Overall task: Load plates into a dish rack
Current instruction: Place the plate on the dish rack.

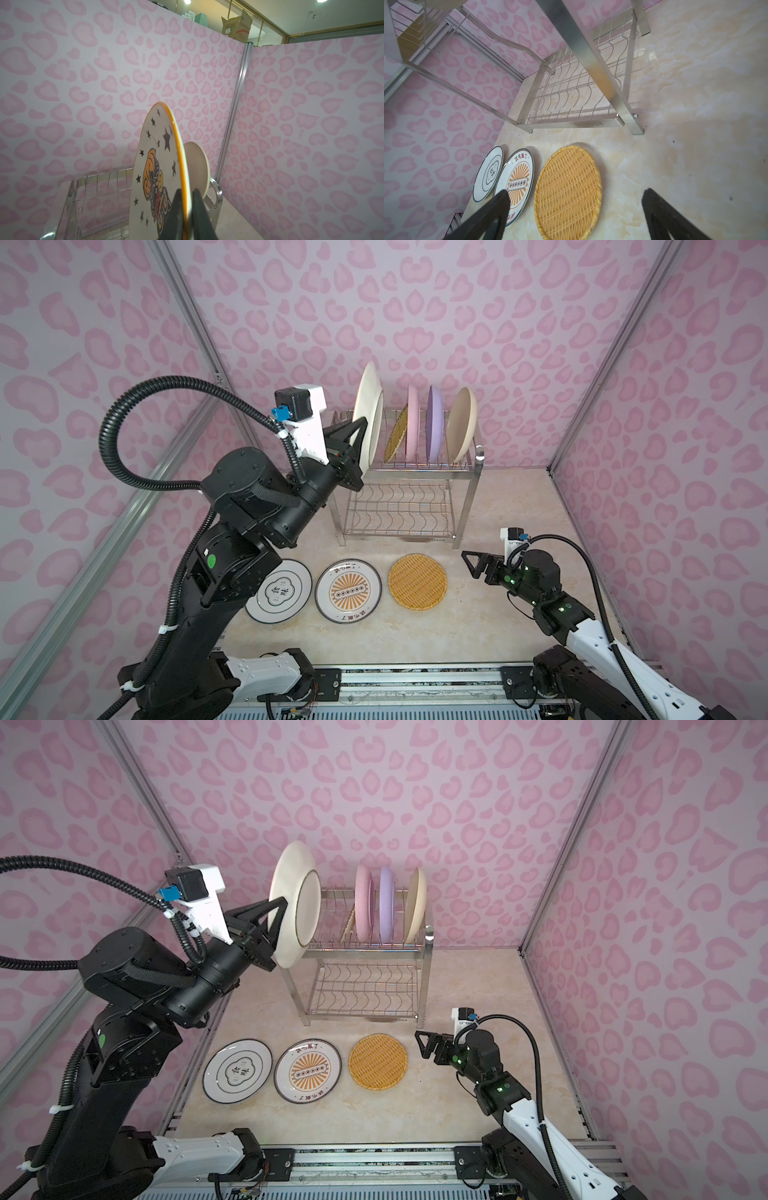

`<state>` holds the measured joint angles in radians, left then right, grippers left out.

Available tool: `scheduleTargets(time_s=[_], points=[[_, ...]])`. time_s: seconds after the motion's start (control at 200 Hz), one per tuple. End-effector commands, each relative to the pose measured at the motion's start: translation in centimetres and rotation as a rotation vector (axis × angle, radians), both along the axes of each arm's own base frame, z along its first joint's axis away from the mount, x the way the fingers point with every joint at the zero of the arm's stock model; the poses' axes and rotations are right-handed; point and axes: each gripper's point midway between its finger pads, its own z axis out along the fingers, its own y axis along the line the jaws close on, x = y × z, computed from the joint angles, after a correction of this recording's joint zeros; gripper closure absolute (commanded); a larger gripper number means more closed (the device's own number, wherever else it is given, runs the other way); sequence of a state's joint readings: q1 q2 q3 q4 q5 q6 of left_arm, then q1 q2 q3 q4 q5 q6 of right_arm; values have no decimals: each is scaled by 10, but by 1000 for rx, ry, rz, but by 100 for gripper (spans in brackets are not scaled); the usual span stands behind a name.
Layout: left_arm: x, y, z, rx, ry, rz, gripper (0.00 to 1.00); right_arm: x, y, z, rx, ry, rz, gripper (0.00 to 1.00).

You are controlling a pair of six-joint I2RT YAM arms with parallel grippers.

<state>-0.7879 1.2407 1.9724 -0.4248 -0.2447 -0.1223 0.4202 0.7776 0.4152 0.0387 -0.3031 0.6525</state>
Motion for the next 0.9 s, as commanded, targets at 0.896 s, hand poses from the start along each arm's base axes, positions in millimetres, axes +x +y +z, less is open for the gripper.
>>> scheduleTargets(time_s=[0.896], points=[[184,15,-6,-243,125,-203,96,-7,39,-25,10,41,81,1]])
